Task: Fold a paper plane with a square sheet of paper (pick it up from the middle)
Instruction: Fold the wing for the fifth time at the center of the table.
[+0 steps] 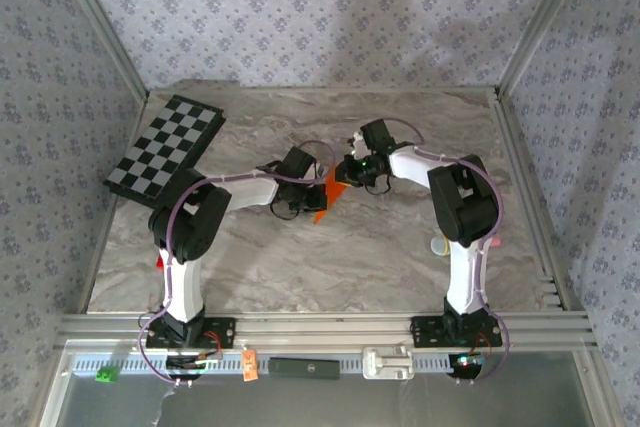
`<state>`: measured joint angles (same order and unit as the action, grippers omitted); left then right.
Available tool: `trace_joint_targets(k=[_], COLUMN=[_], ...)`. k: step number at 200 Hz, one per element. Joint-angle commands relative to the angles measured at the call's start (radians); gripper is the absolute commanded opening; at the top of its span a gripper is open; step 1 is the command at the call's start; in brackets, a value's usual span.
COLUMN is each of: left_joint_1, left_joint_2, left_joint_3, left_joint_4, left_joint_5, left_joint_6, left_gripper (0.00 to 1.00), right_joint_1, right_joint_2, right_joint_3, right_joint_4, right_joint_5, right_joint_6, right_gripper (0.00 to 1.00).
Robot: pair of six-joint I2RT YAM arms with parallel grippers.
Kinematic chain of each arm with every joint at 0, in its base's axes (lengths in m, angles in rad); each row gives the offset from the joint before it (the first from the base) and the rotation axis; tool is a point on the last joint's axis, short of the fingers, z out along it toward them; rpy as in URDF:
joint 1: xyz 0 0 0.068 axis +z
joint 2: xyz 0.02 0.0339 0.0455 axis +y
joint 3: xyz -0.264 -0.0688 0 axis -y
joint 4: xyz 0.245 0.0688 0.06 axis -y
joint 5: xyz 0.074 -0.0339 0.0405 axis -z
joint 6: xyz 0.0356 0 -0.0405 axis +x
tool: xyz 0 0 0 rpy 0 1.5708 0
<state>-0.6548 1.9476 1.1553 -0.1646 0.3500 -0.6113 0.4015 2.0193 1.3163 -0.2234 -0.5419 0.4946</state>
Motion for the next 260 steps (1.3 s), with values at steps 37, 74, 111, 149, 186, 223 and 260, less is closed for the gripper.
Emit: trace_joint_targets(k=[37,74,111,149,186,223,260], left_joint_1=[-0.008,-0.007,-0.005,0.006,0.028,0.049,0.057], left_joint_2=[0.028,0.015,-0.006,-0.030,-0.038,0.017,0.073], left_joint_3=[-0.026,-0.028,-0.034,-0.022,0.013,0.050,0.099], left_joint_4=[-0.099,-0.099,-0.093,-0.068,0.033,0.107,0.123], left_joint_5=[-0.036,-0.033,-0.015,0.016,0.042,0.047,0.040], left_joint_6=[0.018,0.016,0.027,0.052,0.016,-0.052,-0.065], left_gripper=[0.00,0.00,0.00,0.00,0.08,0.10,0.09], right_joint_1=[0.000,-0.001,-0.001,0.004,0.014,0.019,0.017], right_joint_2=[0.062,0.086,0.111,0.131,0.131,0.110,0.091], right_joint_3=[0.071,0.076,0.088,0.098,0.101,0.097,0.105], right_joint_4=[-0.073,-0.076,-0.085,-0.124,-0.149,-0.134,-0.122], right_joint_5=[-0.002,-0.006,0.002,0.033,0.054,0.031,0.004], right_joint_6=[-0.081,-0.092,-0.097,-0.099,-0.081,-0.043,-0.021], right_gripper=[0.13,0.13,0.13,0.13,0.13,0.13,0.13])
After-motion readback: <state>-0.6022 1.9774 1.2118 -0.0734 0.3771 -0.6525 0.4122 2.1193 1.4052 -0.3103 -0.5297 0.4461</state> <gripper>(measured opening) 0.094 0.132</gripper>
